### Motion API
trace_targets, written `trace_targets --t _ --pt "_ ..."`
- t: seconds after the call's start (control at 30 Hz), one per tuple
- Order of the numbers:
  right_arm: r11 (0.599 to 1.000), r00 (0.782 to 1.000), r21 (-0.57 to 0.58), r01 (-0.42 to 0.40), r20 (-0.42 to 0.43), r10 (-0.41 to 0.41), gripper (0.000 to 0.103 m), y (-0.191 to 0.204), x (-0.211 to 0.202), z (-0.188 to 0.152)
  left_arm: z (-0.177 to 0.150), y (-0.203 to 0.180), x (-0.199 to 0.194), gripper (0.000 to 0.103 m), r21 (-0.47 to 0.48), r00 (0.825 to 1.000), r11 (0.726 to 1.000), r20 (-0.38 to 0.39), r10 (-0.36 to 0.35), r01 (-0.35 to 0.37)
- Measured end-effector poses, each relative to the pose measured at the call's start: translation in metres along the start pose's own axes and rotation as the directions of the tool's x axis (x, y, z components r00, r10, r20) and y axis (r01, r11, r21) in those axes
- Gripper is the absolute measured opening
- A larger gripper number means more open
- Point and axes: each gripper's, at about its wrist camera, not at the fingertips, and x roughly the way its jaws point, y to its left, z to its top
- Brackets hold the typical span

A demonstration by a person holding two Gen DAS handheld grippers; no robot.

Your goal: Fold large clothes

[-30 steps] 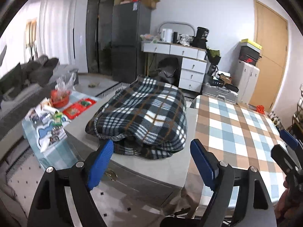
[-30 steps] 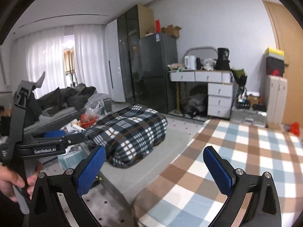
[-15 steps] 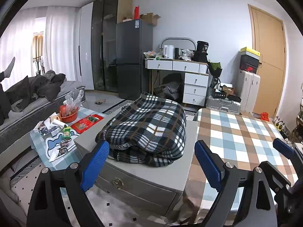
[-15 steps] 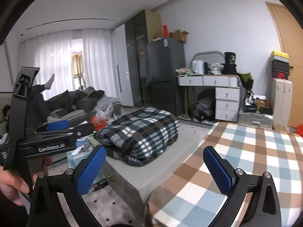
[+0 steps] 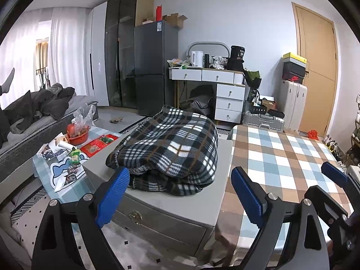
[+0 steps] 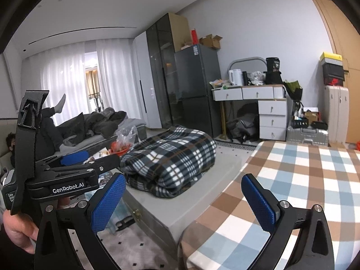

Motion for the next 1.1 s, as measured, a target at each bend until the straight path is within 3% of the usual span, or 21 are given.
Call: trace_targets --t 1.1 --pt "0.999 1.000 0.041 -0.004 0.011 0.003 0.103 0.0040 -0.0026 -0.0037 0.0004 0.0027 -0.0016 0.089 -0.011 1.000 1.000 -0.015 -0.017 0.017"
